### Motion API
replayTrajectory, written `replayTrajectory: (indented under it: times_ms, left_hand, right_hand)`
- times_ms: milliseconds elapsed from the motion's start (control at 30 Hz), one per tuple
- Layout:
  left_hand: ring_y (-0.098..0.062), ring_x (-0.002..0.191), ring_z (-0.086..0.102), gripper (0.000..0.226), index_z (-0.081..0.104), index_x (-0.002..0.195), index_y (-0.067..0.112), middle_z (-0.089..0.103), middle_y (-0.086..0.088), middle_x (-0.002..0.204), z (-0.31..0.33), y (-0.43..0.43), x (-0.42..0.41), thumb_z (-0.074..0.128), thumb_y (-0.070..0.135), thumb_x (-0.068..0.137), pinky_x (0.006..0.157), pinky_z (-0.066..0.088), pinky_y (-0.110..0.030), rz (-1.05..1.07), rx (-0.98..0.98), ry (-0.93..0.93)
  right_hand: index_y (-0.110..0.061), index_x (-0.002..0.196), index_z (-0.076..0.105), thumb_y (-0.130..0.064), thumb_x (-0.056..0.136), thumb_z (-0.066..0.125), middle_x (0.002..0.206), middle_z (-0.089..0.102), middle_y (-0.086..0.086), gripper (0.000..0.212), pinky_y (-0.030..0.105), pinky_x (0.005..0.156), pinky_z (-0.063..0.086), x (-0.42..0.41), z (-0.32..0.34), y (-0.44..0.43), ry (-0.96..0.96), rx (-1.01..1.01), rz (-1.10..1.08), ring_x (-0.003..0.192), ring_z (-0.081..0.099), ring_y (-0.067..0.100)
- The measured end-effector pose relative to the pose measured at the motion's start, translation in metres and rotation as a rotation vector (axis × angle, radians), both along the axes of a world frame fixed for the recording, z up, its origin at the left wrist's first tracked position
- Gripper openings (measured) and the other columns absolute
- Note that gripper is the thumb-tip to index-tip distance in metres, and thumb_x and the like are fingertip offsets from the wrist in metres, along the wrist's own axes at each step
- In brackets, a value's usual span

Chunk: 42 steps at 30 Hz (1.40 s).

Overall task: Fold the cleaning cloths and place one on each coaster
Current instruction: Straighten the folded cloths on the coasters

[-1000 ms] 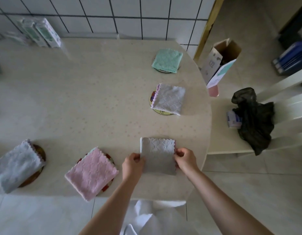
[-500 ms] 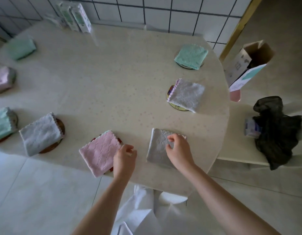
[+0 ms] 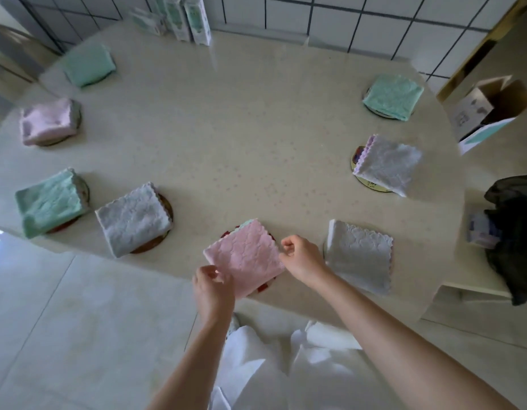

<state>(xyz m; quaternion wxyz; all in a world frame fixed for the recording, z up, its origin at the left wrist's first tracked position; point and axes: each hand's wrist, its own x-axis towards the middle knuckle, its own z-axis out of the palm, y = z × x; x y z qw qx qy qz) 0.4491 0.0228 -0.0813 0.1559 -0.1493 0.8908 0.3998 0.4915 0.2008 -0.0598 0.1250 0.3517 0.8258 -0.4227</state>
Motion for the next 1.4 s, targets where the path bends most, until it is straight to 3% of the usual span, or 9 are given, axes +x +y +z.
replayTrajectory:
  times_ms: [100,267,433,567,733,933,1033,1233,1400]
  left_hand:
    - [-0.021,0.082,0.055,0.018,0.049,0.092,0.014,0.059,-0.007,0.094,0.000,-0.007,-0.011,0.061,0.007,0.081,0.059,0.037,-0.024,-0.036,0.079,-0.090]
    - [-0.023,0.080,0.059,0.017,0.050,0.092,0.012,0.063,-0.005,0.088,-0.008,-0.020,-0.024,0.062,0.014,0.080,0.068,0.046,-0.032,-0.048,0.163,-0.271]
    - [-0.021,0.058,0.053,0.026,0.060,0.066,0.002,0.057,-0.008,0.060,-0.004,-0.021,-0.035,0.051,0.024,0.055,0.057,0.041,-0.029,0.020,0.322,-0.452]
    - [-0.019,0.054,0.040,0.015,0.054,0.065,0.005,0.046,-0.004,0.060,0.012,-0.022,-0.042,0.058,0.019,0.069,0.052,0.032,-0.024,-0.001,0.329,-0.533]
    - [-0.013,0.061,0.051,0.009,0.058,0.089,0.010,0.058,0.000,0.073,0.017,-0.021,-0.059,0.059,0.013,0.080,0.049,0.039,-0.023,-0.138,0.265,-0.418]
    - [-0.015,0.081,0.062,0.025,0.056,0.110,0.017,0.063,0.002,0.094,0.016,-0.023,-0.083,0.061,0.019,0.086,0.060,0.049,-0.027,-0.430,0.207,-0.248]
    - [-0.016,0.080,0.060,0.026,0.055,0.114,0.018,0.063,0.000,0.098,0.011,-0.023,-0.092,0.058,0.020,0.088,0.057,0.046,-0.025,-0.512,0.132,-0.217]
    - [-0.013,0.079,0.057,0.029,0.056,0.114,0.013,0.062,-0.001,0.098,0.002,-0.031,-0.094,0.062,0.024,0.088,0.052,0.038,-0.014,-0.594,0.010,-0.173]
    - [-0.018,0.078,0.063,0.027,0.057,0.109,0.012,0.065,-0.003,0.094,-0.002,-0.043,-0.100,0.066,0.024,0.086,0.057,0.047,-0.021,-0.527,-0.019,-0.161]
  right_hand:
    - [-0.011,0.112,0.061,-0.020,0.084,0.060,0.112,0.067,0.006,0.029,0.027,0.088,0.043,-0.017,-0.002,-0.018,-0.078,0.017,-0.042,0.106,0.060,0.024]
    - [-0.008,0.109,0.062,-0.021,0.085,0.056,0.111,0.067,0.012,0.028,0.030,0.084,0.045,-0.032,-0.002,-0.030,-0.180,0.066,-0.184,0.105,0.060,0.029]
    - [-0.008,0.089,0.060,-0.020,0.084,0.054,0.088,0.062,0.010,0.014,0.029,0.066,0.038,-0.036,0.008,-0.034,-0.240,0.007,-0.216,0.083,0.054,0.028]
    - [-0.015,0.062,0.046,-0.021,0.081,0.056,0.062,0.046,0.001,0.023,0.027,0.048,0.027,-0.034,0.012,-0.036,-0.279,-0.045,-0.235,0.067,0.043,0.023]
    - [-0.016,0.060,0.045,-0.019,0.082,0.060,0.056,0.036,-0.001,0.027,0.026,0.047,0.022,-0.028,0.013,-0.039,-0.196,-0.187,-0.329,0.051,0.032,0.015]
    - [-0.017,0.083,0.063,-0.013,0.084,0.062,0.085,0.068,0.007,0.004,0.036,0.071,0.057,-0.008,0.001,-0.051,-0.089,-0.354,-0.516,0.080,0.065,0.024]
    - [-0.016,0.087,0.063,-0.002,0.084,0.058,0.088,0.069,0.009,0.015,0.045,0.078,0.058,-0.002,-0.005,-0.060,-0.105,-0.417,-0.584,0.086,0.068,0.028]
    - [-0.017,0.072,0.063,-0.010,0.076,0.064,0.082,0.071,0.010,0.008,0.042,0.075,0.058,0.003,-0.013,-0.067,-0.165,-0.301,-0.550,0.079,0.068,0.028]
    - [-0.009,0.090,0.067,-0.012,0.073,0.060,0.086,0.069,0.005,0.019,0.031,0.069,0.052,0.001,-0.008,-0.051,-0.258,-0.044,-0.405,0.083,0.066,0.026]
